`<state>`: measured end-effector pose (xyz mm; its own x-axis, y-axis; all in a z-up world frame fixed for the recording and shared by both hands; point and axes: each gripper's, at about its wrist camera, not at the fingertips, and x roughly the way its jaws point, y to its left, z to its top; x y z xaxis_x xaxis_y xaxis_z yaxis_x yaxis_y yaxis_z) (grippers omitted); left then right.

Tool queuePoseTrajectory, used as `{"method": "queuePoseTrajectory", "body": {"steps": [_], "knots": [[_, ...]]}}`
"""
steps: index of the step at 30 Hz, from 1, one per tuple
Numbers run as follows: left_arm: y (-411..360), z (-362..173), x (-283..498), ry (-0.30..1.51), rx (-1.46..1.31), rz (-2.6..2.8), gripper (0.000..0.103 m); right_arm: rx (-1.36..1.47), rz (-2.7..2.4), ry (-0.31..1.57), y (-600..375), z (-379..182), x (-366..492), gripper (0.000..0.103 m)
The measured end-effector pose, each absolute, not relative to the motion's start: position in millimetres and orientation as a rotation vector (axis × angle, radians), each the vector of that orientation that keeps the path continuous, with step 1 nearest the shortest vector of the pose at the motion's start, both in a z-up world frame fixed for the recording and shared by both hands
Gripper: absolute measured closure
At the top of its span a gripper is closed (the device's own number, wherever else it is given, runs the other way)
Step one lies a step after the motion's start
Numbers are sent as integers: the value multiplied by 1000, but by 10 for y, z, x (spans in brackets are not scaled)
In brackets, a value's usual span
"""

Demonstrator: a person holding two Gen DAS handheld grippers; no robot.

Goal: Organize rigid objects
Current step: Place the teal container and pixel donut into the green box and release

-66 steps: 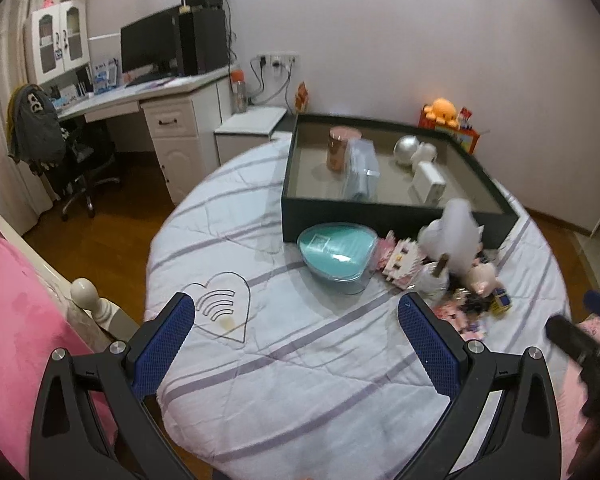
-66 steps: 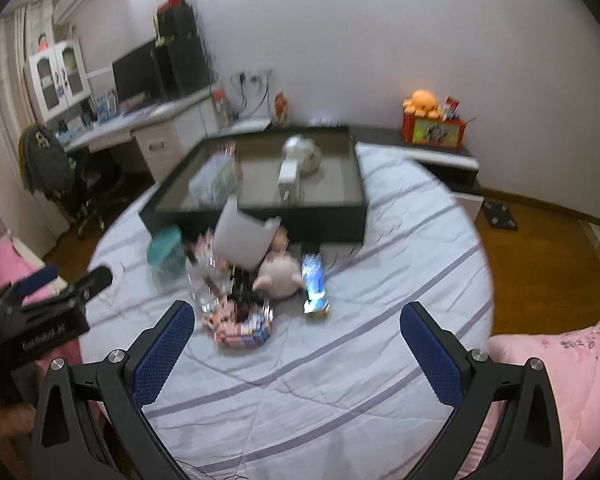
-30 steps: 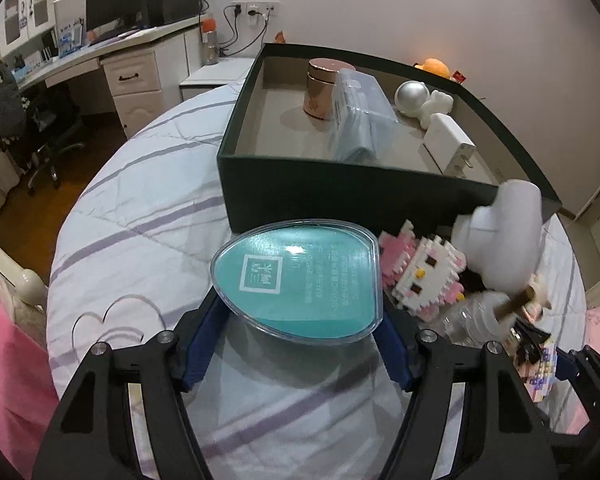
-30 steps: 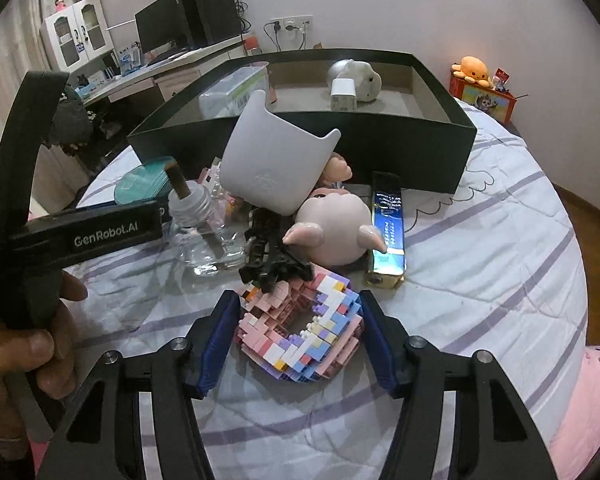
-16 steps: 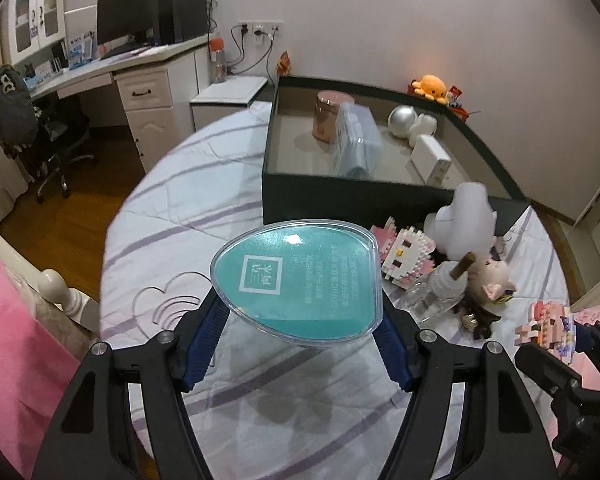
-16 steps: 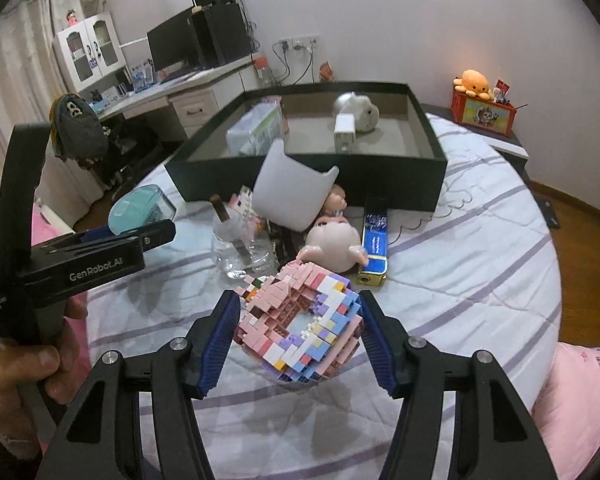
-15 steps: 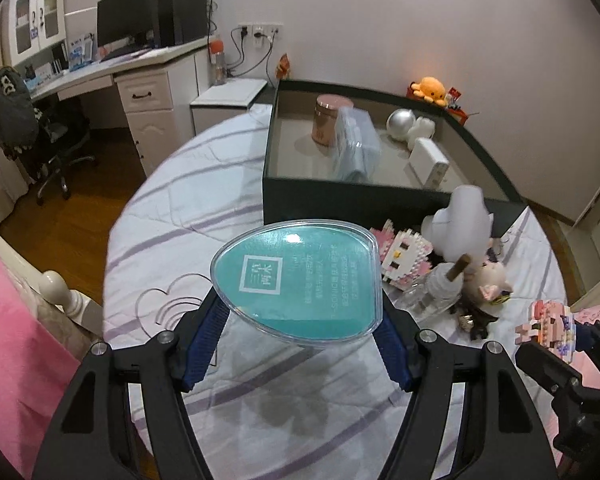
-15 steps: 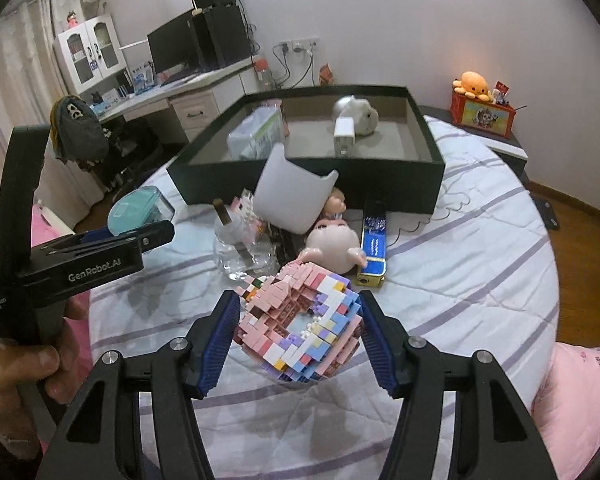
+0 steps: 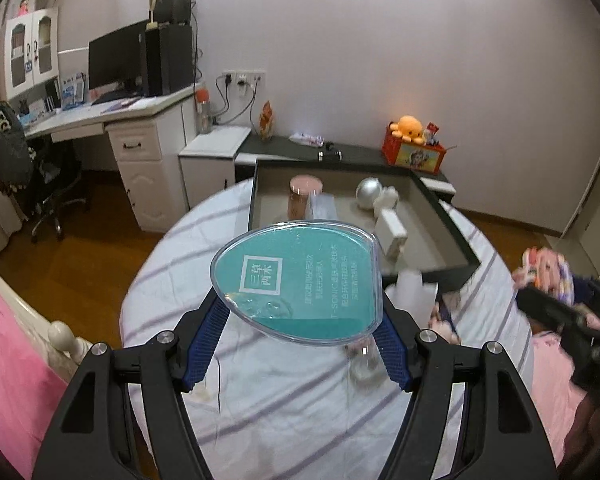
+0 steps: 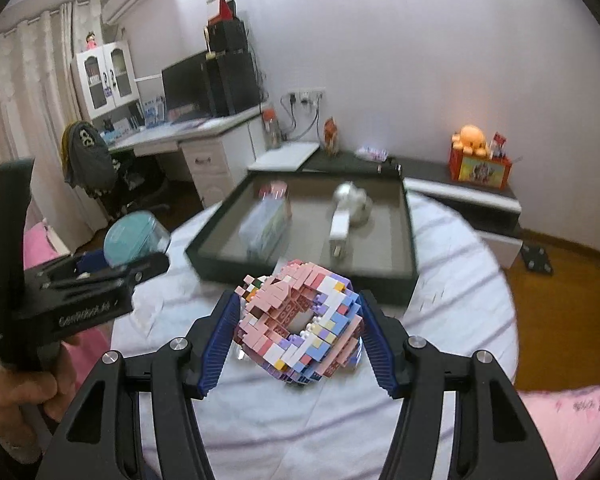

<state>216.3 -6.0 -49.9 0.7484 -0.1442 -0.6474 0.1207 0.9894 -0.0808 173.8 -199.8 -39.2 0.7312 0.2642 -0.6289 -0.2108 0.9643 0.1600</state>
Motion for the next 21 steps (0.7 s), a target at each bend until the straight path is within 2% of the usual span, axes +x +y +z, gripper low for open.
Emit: {"method": "queuePoseTrajectory", "body": {"steps": [9,21], "knots": [[-202,-399,2730,709,-22,-169,33,80,232,659,-2272,-193,2553,42],[-607,-704,3324,788,15,-228,33,111,230,798,-2352,-753,3336,42]]}}
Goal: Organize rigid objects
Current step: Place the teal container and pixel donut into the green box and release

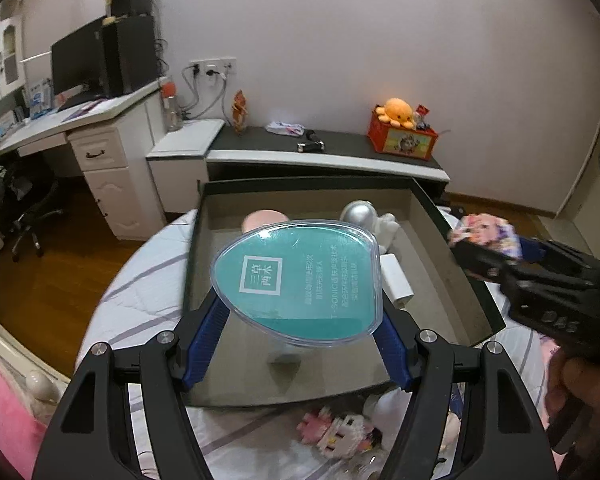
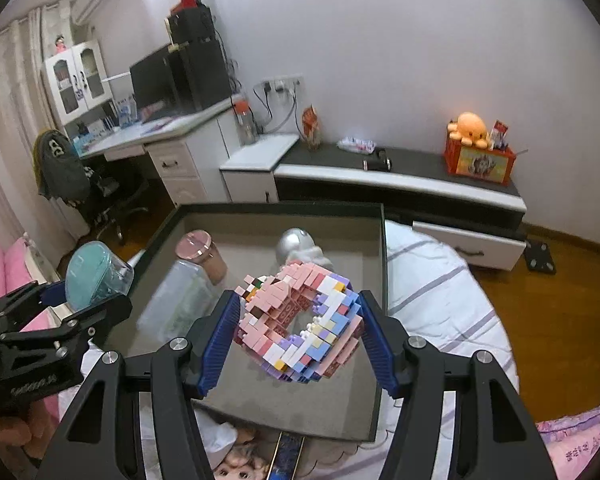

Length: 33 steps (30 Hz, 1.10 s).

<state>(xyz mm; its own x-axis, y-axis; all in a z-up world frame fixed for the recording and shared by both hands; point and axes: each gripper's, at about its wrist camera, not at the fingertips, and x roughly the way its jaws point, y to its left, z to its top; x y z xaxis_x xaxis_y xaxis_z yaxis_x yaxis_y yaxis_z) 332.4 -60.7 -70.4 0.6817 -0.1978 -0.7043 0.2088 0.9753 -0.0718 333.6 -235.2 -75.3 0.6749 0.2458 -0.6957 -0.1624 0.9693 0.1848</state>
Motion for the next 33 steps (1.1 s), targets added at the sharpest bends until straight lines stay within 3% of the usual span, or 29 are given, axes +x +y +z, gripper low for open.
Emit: {"method": "queuePoseTrajectory", "body": {"steps": [11,16,17,18,19,20,25,28,33], "knots": [[-897,-1015,3524,867,50,-239,31,102,213,884,-2347,-1107,3589,42],[-876,-945,3471,812,64,-216,5,85,214,906,-2305,-1187,3631,41],[-869,-916,3456,797,67,-208,4,80,220,911,-2287,-1202,3632,40],[-854,-891,3444,784,69,-200,2,80,223,908,-2277,-1206,3630,38],[-837,-871,3438,775,72,-190,1,79,218,904,-2269,-1204,3624,26],[-822,-851,3429,768,73,-182,1,79,214,898,-2262,-1197,3615,21],[-680,-765,3305,736,57,-130,0,77,199,880,-2207,-1120,3530,16],[-545,-678,3200,708,33,-88,0,90,168,854,-2190,-1029,3436,0],[-390,-572,3025,680,16,-49,0,110,154,802,-2135,-820,3206,0]]}}
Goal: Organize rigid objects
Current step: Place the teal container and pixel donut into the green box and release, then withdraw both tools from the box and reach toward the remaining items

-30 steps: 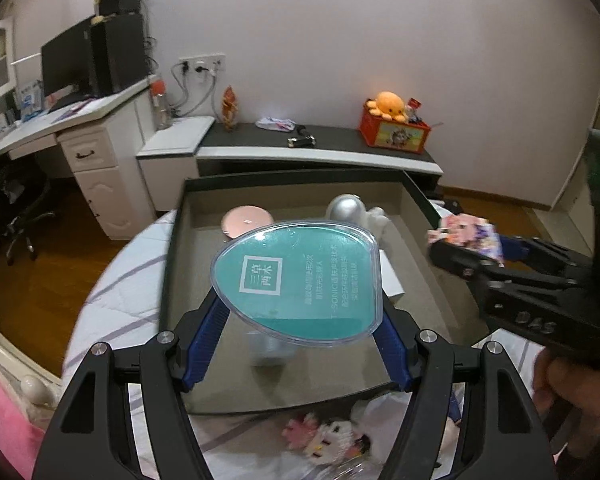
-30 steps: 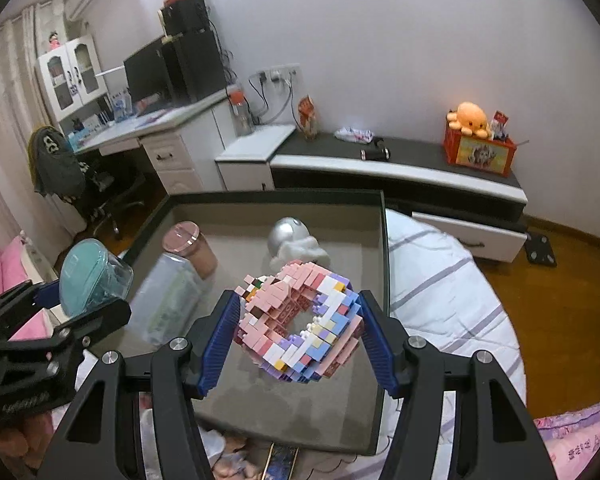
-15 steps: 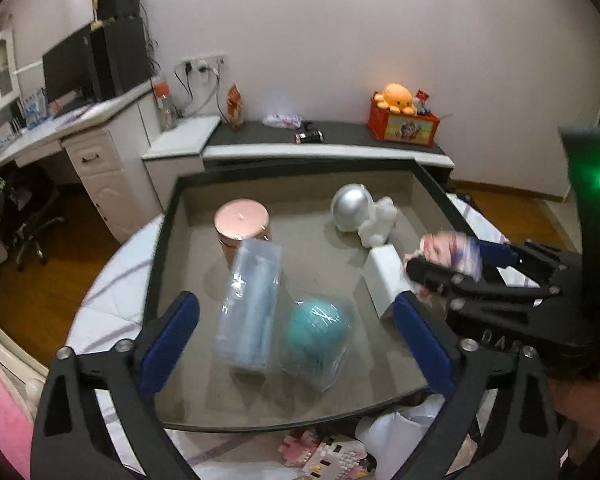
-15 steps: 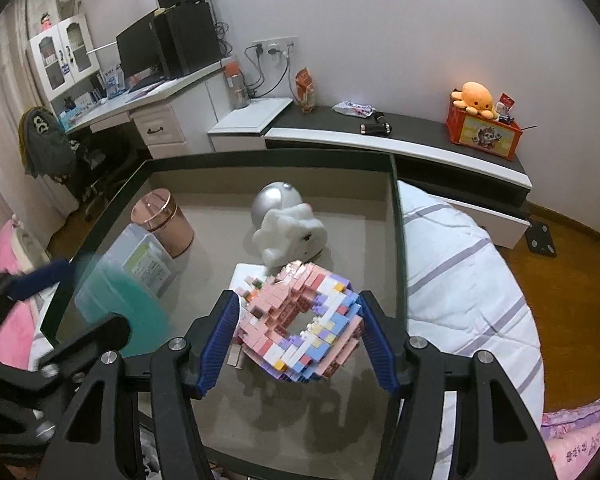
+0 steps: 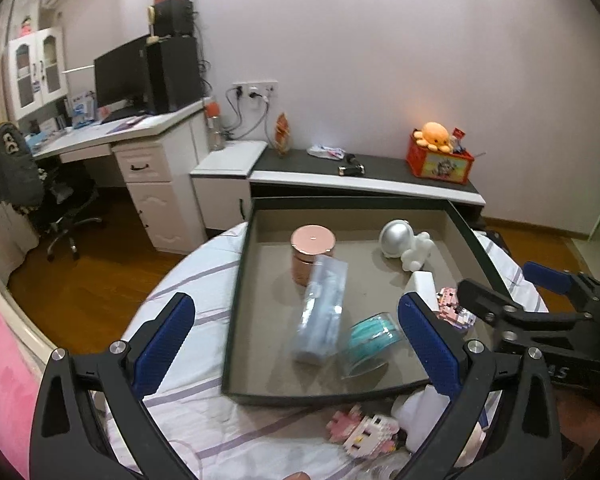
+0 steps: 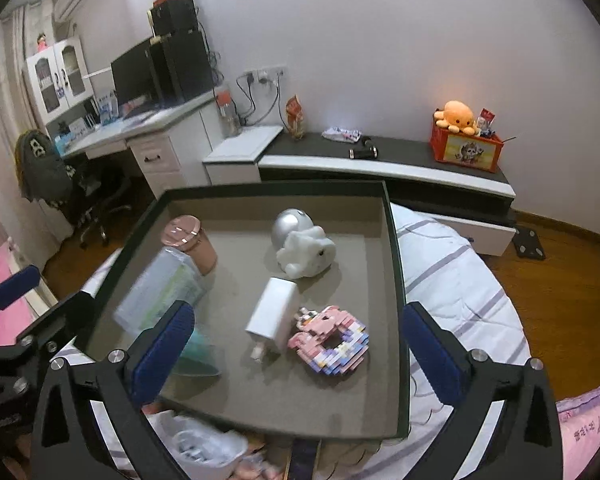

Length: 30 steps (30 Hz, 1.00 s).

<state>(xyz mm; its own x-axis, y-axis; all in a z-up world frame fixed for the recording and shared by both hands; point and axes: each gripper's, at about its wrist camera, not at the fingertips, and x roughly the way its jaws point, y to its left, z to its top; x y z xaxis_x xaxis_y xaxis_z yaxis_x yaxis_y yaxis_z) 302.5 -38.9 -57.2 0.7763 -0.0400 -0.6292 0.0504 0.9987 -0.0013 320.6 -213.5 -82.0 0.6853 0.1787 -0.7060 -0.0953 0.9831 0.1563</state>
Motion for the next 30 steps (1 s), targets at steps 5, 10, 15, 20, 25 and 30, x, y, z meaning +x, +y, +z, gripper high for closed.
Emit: {"method": "queuePoseTrajectory", "body": {"steps": [5,10,15,20,25,30], "knots": [[-263,-450,2766,652,-9,-37,0,115,142,769,-2091,-611,2971,0],[-207,-327,2433,621,-11,-20,0,128,134,722,-2072,-407,2639,0],[-148,-235,2062,589,-35,-18,0,130,126,667,-2039,-199,2259,0],[-77,-202,1745,577,-46,-14,0,143,107,624,-2059,-90,1889,0],[-22,-247,1545,588,-57,-4,0,153,94,606,-2072,-49,1553,0],[42,-328,1410,606,-69,8,0,169,80,603,-2134,-79,1296,0]]}}
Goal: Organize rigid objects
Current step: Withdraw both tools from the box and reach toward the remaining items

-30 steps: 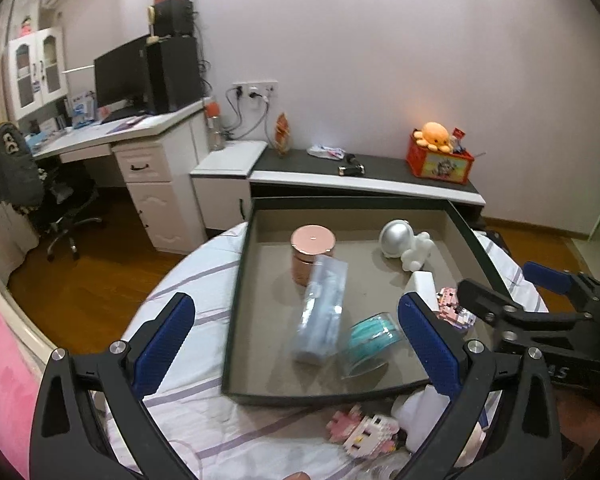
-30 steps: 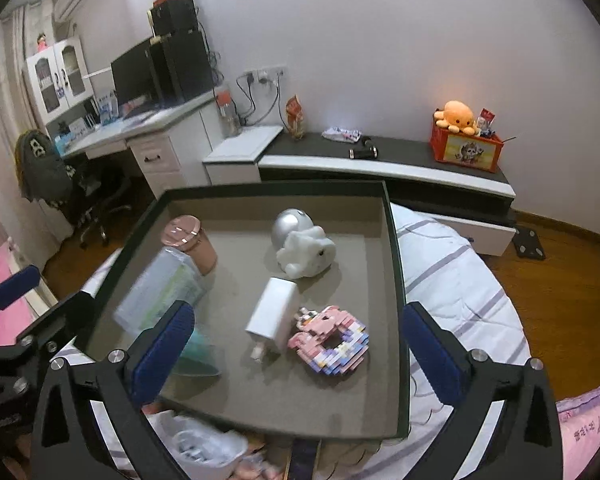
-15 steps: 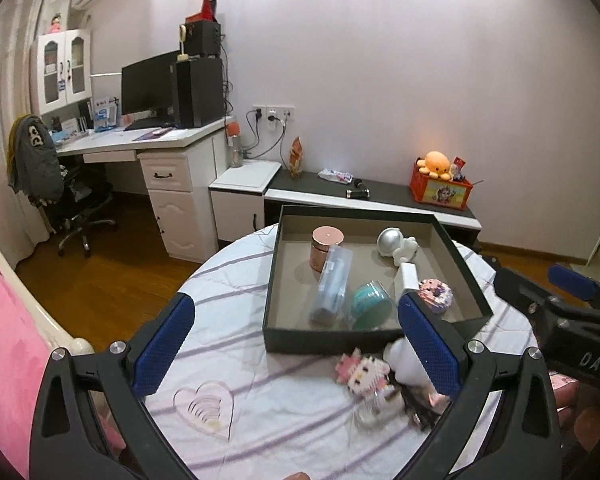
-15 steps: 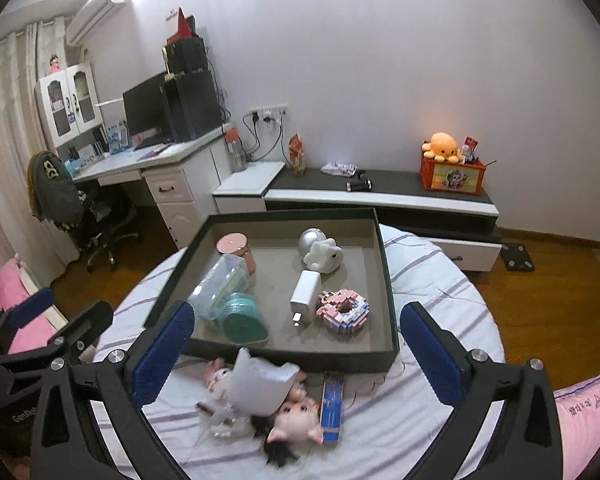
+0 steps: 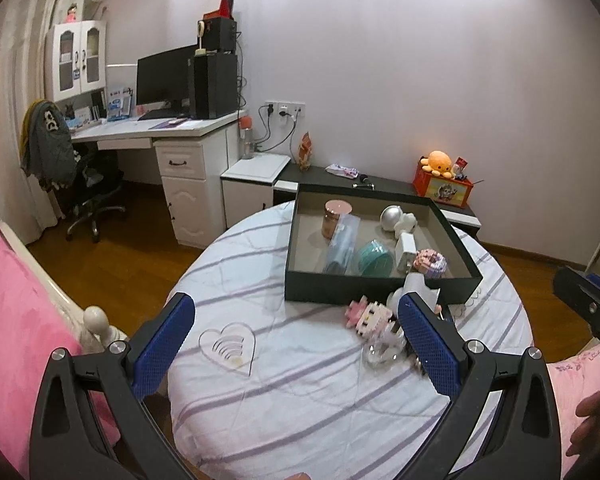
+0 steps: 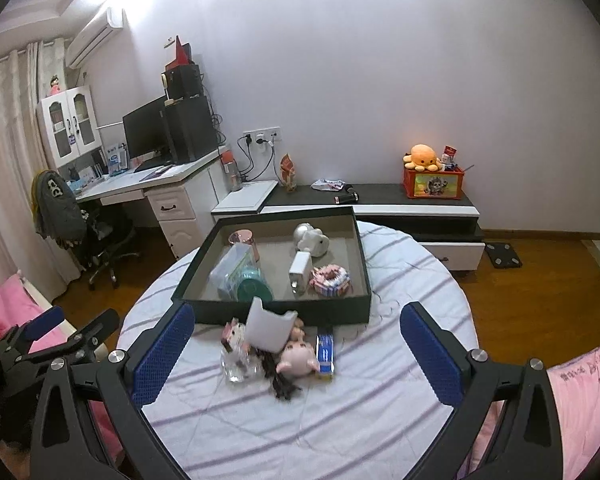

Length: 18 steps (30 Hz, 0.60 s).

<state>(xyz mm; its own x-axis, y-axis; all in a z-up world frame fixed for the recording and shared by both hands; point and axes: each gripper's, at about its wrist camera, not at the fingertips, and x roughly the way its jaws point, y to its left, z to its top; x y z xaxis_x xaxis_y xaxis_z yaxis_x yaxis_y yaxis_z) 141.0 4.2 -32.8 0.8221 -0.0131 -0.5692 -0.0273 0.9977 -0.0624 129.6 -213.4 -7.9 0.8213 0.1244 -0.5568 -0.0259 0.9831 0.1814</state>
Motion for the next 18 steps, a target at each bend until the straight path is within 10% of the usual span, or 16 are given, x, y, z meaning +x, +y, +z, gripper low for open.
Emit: {"method": "queuePoseTrajectory", "body": {"steps": [18], "knots": [[-66,-470,1350,644,-55,-15,0,160,68,654,-2216,-297,1174,0]]}}
